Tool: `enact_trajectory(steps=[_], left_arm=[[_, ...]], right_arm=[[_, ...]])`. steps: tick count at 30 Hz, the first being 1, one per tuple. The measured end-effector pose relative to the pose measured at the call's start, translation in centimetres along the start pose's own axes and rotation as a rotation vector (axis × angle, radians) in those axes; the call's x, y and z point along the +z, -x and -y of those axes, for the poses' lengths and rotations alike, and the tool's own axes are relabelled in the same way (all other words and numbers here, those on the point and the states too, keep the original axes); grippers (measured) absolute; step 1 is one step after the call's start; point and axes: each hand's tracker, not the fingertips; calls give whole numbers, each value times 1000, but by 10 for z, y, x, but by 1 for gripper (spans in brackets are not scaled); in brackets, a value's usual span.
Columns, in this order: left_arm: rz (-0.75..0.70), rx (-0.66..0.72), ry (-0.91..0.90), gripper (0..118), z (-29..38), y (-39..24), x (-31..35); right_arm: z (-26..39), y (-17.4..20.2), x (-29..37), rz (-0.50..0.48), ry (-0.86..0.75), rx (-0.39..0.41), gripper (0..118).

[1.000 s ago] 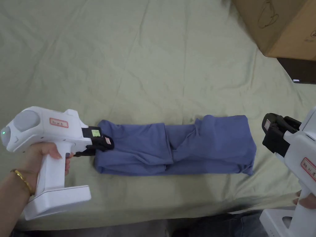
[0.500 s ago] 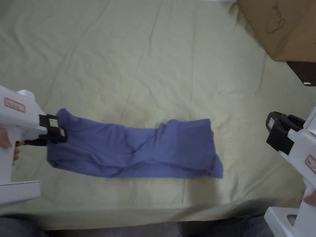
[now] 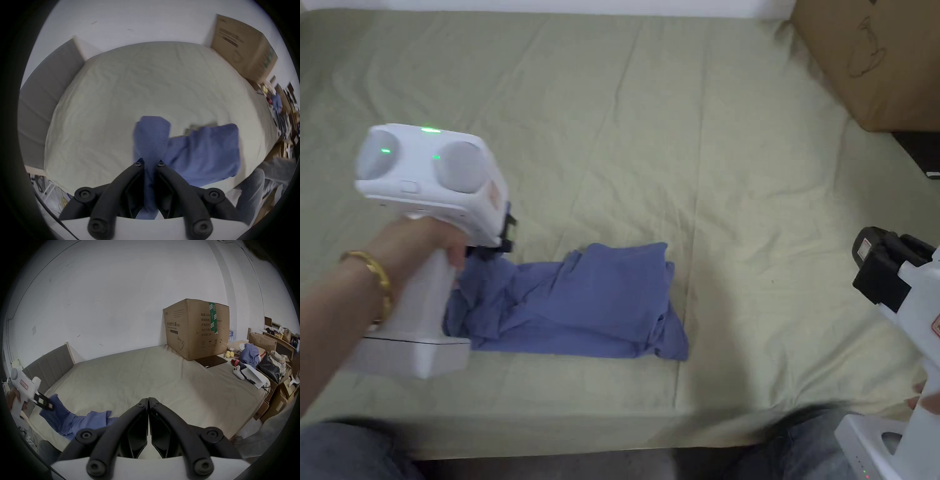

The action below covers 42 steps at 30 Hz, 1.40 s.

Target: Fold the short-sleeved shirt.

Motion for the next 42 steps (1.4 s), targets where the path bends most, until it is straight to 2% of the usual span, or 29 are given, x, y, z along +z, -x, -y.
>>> enact_trajectory(steps=[6, 8, 10, 13, 15, 17, 23, 25, 26, 27, 28, 29, 30, 32, 35, 42], left_arm=[[192, -42, 85, 9, -2, -83, -28], [226, -17, 107, 31, -2, -103, -42], [301, 36, 117, 65, 0, -117, -56], [537, 147, 190, 90, 0, -117, -66], [606, 211, 204, 92, -2, -106, -64], [593, 193, 128, 92, -5, -92, -53], [385, -19, -288, 93, 1, -38, -11], [248, -18, -322, 89, 9, -29, -8], [197, -34, -330, 81, 15, -27, -9], [173, -52, -349, 64, 23, -27, -12], [146, -60, -365, 33, 32, -29, -17], [124, -60, -366, 16, 40, -34, -23], [136, -52, -362, 11, 49, -39, -30], [177, -47, -334, 5, 63, -52, -43], [238, -77, -270, 4, 76, -75, -76], [149, -212, -264, 4, 98, -116, -111]], right_arm=[[5, -16, 18, 44, -5, -17, 0], [6, -22, 24, 58, -8, -32, 0], [7, -27, 29, 76, -11, -40, 0], [7, -31, 34, 98, -10, -45, 0], [7, -31, 36, 107, -10, -48, 0], [7, -30, 34, 108, -6, -50, 0], [7, -13, 22, 67, 13, -26, 0], [7, -4, 17, 48, 17, -16, 0], [7, 0, 15, 38, 20, -11, 0], [7, 4, 12, 28, 23, -7, 0], [7, 8, 10, 19, 26, -3, 0], [7, 12, 8, 10, 29, 4, 0], [7, 17, 6, 4, 31, 9, 0], [8, 22, 4, -9, 39, 16, 0], [8, 30, 3, -21, 54, 24, 0], [8, 36, 7, -21, 60, 44, 0]])
